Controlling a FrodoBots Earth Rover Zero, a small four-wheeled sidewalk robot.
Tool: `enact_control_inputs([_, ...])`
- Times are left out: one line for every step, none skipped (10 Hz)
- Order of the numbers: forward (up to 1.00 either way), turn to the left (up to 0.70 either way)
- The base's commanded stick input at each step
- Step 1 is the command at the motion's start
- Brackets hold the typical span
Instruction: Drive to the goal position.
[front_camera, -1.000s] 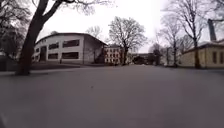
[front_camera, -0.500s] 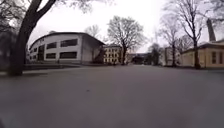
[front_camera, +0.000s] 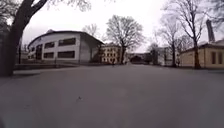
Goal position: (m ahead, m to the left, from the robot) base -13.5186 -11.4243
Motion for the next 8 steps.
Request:
enact_control_inputs([0.85, 0.00])
enact_control_inputs([0.85, 0.00])
enact_control_inputs([0.85, 0.00])
enact_control_inputs([0.85, 0.00])
enact_control_inputs([0.85, 0.00])
enact_control_inputs([0.85, 0.00])
enact_control_inputs([0.85, 0.00])
enact_control_inputs([0.85, 0.00])
